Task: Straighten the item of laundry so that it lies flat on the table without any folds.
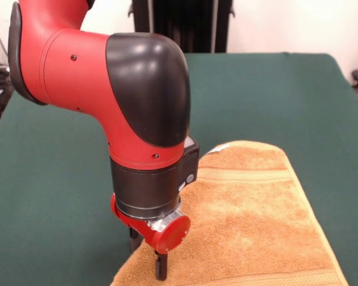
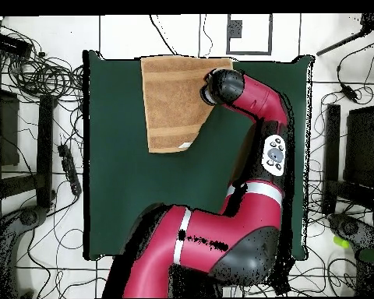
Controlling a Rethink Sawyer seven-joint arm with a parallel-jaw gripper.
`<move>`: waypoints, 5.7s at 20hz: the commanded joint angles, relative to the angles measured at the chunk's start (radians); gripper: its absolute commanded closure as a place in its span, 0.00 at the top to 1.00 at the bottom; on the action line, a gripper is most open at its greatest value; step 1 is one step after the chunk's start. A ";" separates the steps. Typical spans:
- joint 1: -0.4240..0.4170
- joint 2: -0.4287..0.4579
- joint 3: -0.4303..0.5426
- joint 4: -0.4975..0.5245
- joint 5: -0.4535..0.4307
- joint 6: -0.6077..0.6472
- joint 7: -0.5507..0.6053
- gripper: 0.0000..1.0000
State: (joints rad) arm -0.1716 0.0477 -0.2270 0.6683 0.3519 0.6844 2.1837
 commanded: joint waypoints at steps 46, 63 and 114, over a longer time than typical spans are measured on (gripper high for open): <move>-0.034 -0.018 0.104 0.051 -0.011 0.428 0.008 0.00; -0.020 -0.188 0.112 0.177 -0.017 0.638 0.002 0.00; 0.031 -0.355 0.188 0.761 -0.272 -0.168 0.014 0.00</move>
State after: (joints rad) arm -0.1916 -0.3745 -0.1224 1.3022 0.1393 0.5024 2.1837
